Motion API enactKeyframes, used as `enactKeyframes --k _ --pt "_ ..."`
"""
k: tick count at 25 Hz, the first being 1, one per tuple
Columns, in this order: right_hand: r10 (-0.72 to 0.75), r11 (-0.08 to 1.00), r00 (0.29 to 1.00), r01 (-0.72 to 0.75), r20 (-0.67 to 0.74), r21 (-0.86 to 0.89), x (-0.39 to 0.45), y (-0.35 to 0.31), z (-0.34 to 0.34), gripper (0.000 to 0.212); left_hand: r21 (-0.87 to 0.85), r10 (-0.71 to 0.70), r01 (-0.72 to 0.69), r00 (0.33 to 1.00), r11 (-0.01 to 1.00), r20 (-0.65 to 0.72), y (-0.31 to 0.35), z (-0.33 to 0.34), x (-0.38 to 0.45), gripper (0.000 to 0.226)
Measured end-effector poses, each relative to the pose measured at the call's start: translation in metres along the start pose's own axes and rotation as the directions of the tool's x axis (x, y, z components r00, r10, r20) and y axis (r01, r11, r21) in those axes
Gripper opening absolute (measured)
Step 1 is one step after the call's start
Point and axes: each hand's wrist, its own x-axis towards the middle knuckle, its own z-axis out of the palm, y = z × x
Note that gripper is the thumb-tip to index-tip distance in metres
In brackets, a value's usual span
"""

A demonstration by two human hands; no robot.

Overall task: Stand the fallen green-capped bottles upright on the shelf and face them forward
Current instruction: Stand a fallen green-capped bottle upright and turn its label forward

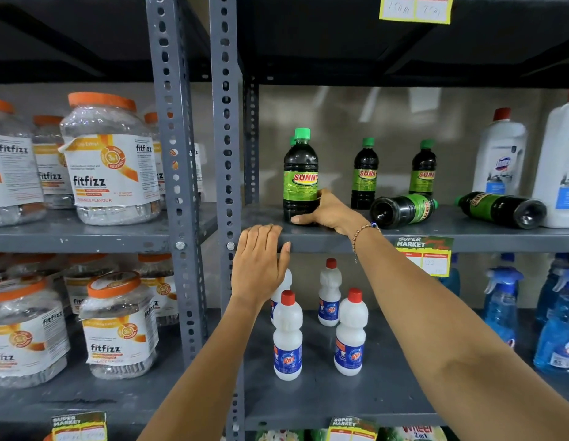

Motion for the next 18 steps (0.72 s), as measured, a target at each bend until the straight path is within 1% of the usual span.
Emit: enactKeyframes --k 3,8,10,12,13,15,16,18 --pt "0.015 0.999 1.0 -0.016 -0.011 -0.048 0.0 -0.001 0.0 0.072 -0.006 0.003 -0.003 1.0 1.0 0.006 0.001 -0.001 0.001 0.041" --pt "0.031 0.998 0.999 -0.033 -0.035 -0.049 -0.005 -0.004 0.001 0.079 -0.023 -0.012 0.012 1.0 1.0 0.014 0.004 -0.006 0.003 0.036" --pt "0.048 0.999 0.999 -0.048 -0.024 -0.01 -0.009 -0.004 -0.001 0.072 -0.021 -0.054 0.055 0.997 0.998 0.046 0.01 -0.013 0.013 0.031" --pt "0.072 0.993 0.997 -0.07 -0.013 0.095 -0.012 -0.003 -0.007 0.054 0.016 -0.114 0.113 0.982 0.993 0.148 0.015 -0.019 0.033 0.033" --pt "0.085 0.983 0.996 -0.081 -0.019 0.167 -0.014 -0.002 -0.01 0.049 0.038 -0.156 0.151 0.963 0.988 0.218 0.015 -0.02 0.046 0.034" --pt "0.101 0.962 0.991 -0.075 -0.089 0.261 -0.016 0.002 -0.012 0.042 0.04 -0.254 0.257 0.9 0.965 0.354 0.012 -0.019 0.074 0.032" --pt "0.106 0.962 0.986 -0.069 -0.131 0.264 -0.017 0.003 -0.013 0.039 0.01 -0.299 0.328 0.849 0.945 0.435 0.012 -0.017 0.087 0.032" --pt "0.098 0.971 0.983 -0.06 -0.154 0.232 -0.016 0.004 -0.012 0.035 -0.074 -0.33 0.484 0.693 0.872 0.641 0.014 -0.011 0.108 0.038"
